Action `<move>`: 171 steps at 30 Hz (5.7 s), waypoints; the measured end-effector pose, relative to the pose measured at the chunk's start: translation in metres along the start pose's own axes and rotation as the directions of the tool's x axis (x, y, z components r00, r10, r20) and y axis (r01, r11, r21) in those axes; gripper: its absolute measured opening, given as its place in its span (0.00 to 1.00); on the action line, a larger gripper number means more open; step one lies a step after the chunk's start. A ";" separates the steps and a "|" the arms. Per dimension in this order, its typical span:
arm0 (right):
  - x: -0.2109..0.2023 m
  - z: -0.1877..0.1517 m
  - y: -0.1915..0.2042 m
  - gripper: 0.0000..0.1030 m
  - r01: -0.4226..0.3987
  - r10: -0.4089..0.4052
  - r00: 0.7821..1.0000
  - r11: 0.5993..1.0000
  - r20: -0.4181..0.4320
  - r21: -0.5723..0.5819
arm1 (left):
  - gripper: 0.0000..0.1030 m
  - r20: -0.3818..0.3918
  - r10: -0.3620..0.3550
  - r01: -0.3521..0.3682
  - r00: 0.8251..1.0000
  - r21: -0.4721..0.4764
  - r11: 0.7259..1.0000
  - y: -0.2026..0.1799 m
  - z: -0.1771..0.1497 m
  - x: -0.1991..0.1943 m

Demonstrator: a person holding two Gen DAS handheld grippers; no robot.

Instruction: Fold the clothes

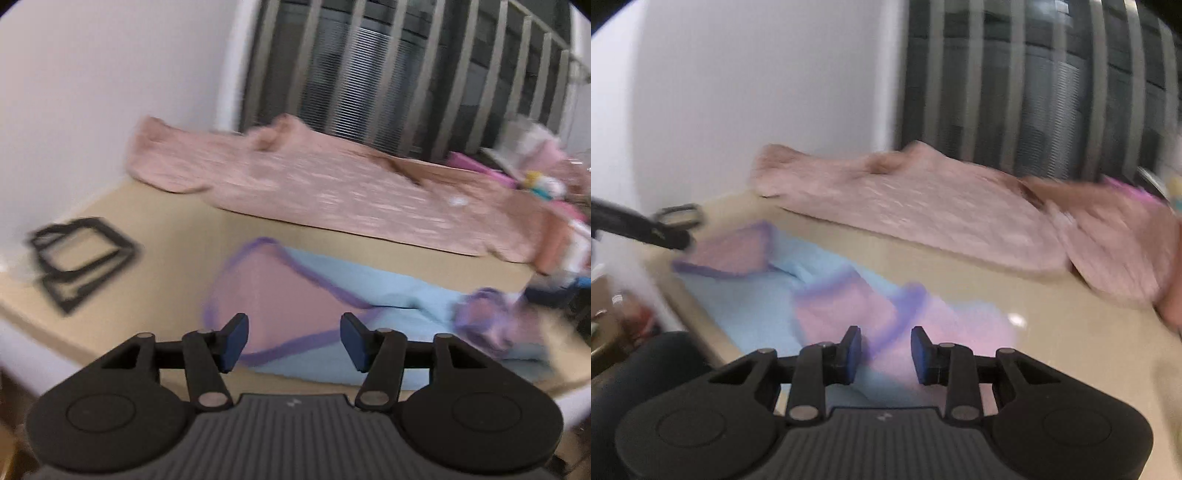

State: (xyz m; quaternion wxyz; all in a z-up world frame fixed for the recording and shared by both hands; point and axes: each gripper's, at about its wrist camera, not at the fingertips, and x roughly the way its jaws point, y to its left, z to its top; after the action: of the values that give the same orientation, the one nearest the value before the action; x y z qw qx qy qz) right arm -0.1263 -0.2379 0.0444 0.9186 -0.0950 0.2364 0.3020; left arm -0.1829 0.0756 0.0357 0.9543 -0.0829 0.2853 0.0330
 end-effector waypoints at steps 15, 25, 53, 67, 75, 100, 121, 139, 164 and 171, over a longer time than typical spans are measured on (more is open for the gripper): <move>0.244 0.172 0.052 0.40 -0.555 0.434 0.810 0.785 -0.395 -0.275 | 0.38 -0.041 0.154 -0.156 0.987 -0.027 0.987 0.006 -0.017 0.024; 0.275 0.156 0.054 0.01 -0.451 0.340 0.866 0.848 -0.368 -0.278 | 0.03 -0.063 0.031 -0.031 0.998 0.008 0.999 0.033 0.027 0.055; 0.228 0.195 -0.175 0.38 0.143 -0.124 0.988 0.959 -0.092 0.246 | 0.54 -0.032 -0.135 0.138 0.990 0.337 0.931 -0.074 0.202 0.194; 0.057 0.013 -0.082 0.38 -0.167 0.202 0.971 0.955 -0.126 0.245 | 0.44 -0.173 -0.335 0.374 0.926 0.311 0.874 -0.120 0.020 0.081; 0.064 -0.010 -0.073 0.05 -0.138 0.189 0.974 0.934 -0.128 0.331 | 0.00 -0.271 -0.362 0.437 0.892 0.310 0.844 -0.107 0.015 0.081; -0.006 -0.052 0.028 0.11 -0.242 0.239 0.970 0.960 -0.038 -0.139 | 0.09 -0.260 -0.479 0.523 0.839 0.630 0.574 -0.060 -0.034 0.016; 0.064 0.081 -0.064 0.05 -0.243 0.242 0.970 0.969 0.018 0.055 | 0.02 -0.347 -0.491 0.590 0.799 0.291 0.753 -0.084 0.135 0.144; 0.112 0.061 -0.060 0.23 -0.203 0.209 0.974 0.976 -0.081 0.080 | 0.17 -0.313 -0.388 0.469 0.867 0.253 0.846 -0.097 0.080 0.143; 0.261 0.113 -0.181 0.08 0.023 0.047 0.944 0.978 -0.327 0.206 | 0.02 -0.308 -0.199 0.240 0.930 0.102 0.965 -0.061 0.176 0.290; 0.208 0.119 -0.171 0.02 -0.035 0.065 0.984 0.983 -0.166 0.180 | 0.01 -0.170 -0.246 0.273 0.954 0.162 0.948 -0.066 0.172 0.217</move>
State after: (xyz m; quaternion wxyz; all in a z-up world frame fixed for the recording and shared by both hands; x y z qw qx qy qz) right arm 0.1678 -0.2303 0.0513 0.8918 -0.0327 0.3426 0.2936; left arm 0.0985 0.0440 0.0669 0.9301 -0.0338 0.3435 -0.1257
